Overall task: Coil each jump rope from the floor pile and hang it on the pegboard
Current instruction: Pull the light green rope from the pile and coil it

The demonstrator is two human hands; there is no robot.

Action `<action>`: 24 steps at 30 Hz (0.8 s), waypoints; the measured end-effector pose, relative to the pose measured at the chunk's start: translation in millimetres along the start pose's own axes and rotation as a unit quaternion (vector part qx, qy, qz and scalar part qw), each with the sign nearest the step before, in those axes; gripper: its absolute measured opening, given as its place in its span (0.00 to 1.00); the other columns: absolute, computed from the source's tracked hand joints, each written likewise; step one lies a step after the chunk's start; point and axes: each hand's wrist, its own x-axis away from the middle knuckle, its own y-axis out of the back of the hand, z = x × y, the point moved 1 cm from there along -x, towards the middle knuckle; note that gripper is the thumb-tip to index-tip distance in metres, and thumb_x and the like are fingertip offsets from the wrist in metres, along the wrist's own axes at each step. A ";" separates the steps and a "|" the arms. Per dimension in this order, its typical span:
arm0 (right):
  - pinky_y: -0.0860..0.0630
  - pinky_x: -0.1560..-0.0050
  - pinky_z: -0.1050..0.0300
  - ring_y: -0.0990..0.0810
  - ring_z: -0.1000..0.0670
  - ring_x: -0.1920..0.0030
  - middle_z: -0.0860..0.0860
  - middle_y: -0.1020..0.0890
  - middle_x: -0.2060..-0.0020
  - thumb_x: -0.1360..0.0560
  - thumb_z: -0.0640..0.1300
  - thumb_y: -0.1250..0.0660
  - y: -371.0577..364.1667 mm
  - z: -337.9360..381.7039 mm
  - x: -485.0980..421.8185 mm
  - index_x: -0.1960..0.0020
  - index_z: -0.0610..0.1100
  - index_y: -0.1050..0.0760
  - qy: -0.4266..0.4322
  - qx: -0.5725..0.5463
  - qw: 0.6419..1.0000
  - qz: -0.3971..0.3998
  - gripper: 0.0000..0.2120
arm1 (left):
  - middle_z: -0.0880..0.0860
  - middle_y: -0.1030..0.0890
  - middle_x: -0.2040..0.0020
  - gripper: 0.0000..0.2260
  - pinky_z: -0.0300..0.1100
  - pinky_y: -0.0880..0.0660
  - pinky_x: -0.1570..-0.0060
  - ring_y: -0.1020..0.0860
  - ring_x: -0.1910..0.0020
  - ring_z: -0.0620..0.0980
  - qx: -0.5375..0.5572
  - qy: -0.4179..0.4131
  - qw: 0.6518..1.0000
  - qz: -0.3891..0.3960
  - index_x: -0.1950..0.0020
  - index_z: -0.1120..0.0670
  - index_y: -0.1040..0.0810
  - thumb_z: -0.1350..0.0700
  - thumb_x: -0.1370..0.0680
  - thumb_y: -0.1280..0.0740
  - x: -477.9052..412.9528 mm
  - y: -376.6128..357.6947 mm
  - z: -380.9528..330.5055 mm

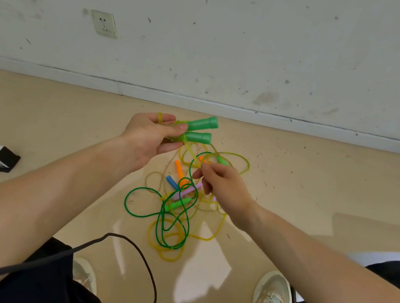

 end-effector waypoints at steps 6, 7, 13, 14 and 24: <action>0.29 0.65 0.68 0.23 0.55 0.64 0.48 0.17 0.58 0.22 0.34 0.34 19.6 -2.7 -19.3 0.58 0.43 0.19 0.021 -0.025 0.999 0.043 0.09 | 0.57 0.20 0.44 0.19 0.39 0.19 0.62 0.15 0.61 0.50 0.005 0.020 0.998 0.056 0.38 0.62 0.24 0.65 0.27 0.26 3.6 2.1 -9.9; 0.28 0.63 0.67 0.22 0.54 0.62 0.48 0.17 0.60 0.22 0.34 0.33 21.0 -2.8 -20.3 0.57 0.43 0.19 0.023 -0.027 0.998 0.053 0.08 | 0.56 0.20 0.46 0.19 0.39 0.19 0.62 0.15 0.61 0.50 -0.003 0.020 0.998 0.065 0.38 0.62 0.24 0.65 0.27 0.26 4.5 2.2 -10.9; 0.26 0.61 0.53 0.22 0.51 0.67 0.49 0.18 0.68 0.20 0.47 0.34 31.6 -0.7 -27.7 0.60 0.46 0.24 0.105 0.222 0.969 0.018 0.11 | 0.56 0.18 0.48 0.17 0.40 0.18 0.61 0.14 0.59 0.51 -0.057 0.031 0.992 0.113 0.40 0.60 0.22 0.65 0.28 0.26 6.7 2.2 -13.9; 0.29 0.64 0.53 0.25 0.51 0.69 0.50 0.21 0.70 0.20 0.51 0.36 35.6 1.8 -28.6 0.62 0.47 0.28 0.122 0.317 0.941 0.012 0.14 | 0.56 0.18 0.48 0.17 0.40 0.18 0.62 0.15 0.59 0.51 -0.080 0.033 0.988 0.131 0.40 0.60 0.22 0.65 0.28 0.26 7.7 2.9 -15.0; 0.37 0.72 0.63 0.34 0.54 0.73 0.54 0.30 0.75 0.21 0.52 0.33 44.9 16.1 -31.6 0.68 0.46 0.24 0.062 0.242 0.967 0.038 0.19 | 0.51 0.18 0.47 0.20 0.38 0.18 0.61 0.19 0.66 0.39 -0.480 -0.126 0.838 0.227 0.40 0.56 0.21 0.65 0.30 0.22 10.0 -4.3 -3.1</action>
